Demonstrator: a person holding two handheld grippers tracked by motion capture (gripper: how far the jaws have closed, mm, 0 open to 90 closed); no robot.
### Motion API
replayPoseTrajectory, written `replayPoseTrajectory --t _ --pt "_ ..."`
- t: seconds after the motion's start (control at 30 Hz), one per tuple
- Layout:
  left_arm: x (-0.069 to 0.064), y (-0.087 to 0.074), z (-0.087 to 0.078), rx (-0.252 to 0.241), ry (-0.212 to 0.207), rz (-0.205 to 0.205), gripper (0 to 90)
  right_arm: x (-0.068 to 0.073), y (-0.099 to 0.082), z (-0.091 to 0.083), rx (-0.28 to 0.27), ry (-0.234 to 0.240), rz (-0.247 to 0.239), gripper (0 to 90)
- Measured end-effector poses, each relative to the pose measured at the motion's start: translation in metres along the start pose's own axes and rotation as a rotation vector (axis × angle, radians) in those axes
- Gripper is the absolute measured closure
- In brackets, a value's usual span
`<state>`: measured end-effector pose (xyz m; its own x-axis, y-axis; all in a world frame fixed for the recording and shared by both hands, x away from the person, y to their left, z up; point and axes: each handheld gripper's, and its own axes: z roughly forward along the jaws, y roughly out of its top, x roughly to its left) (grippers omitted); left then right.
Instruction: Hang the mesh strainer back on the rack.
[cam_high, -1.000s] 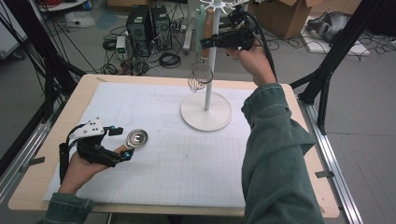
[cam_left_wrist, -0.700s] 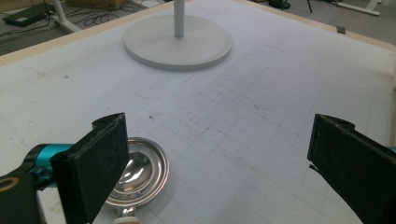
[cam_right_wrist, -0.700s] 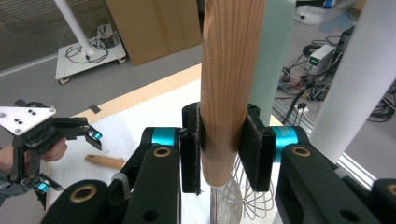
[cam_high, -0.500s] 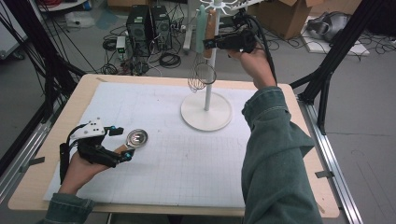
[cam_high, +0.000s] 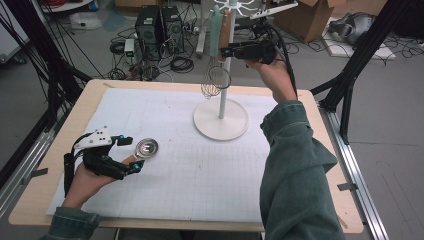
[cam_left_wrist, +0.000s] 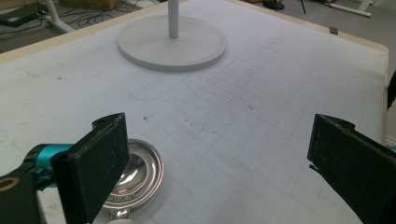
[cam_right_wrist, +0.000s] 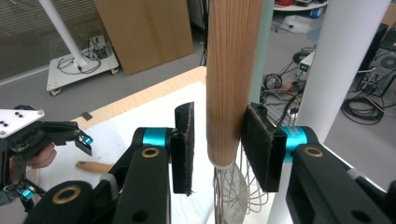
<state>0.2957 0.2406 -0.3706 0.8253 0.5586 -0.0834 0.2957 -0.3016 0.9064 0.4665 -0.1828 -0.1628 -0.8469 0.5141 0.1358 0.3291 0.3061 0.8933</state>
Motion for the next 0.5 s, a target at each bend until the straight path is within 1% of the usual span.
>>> replayPoseTrajectory --t 0.13,0.2,0.23,0.33,0.5 --pt "0.0 0.0 0.001 0.003 -0.001 0.0 6.1 0.001 -0.005 -0.003 -0.009 -0.003 0.001 60.8" --pt "0.0 0.0 0.001 0.003 -0.001 0.001 6.1 0.002 -0.007 -0.006 -0.019 -0.009 -0.008 59.0" --pt "0.0 0.0 0.0 0.002 -0.001 0.0 6.1 0.002 -0.008 -0.007 -0.024 -0.01 -0.003 58.6" --pt "0.0 0.0 0.0 0.0 0.003 0.002 6.1 0.003 -0.009 -0.011 -0.037 -0.014 -0.009 58.3" --pt "-0.001 0.0 0.0 0.002 0.002 0.0 6.1 0.005 -0.011 -0.015 -0.038 -0.013 -0.016 58.0"
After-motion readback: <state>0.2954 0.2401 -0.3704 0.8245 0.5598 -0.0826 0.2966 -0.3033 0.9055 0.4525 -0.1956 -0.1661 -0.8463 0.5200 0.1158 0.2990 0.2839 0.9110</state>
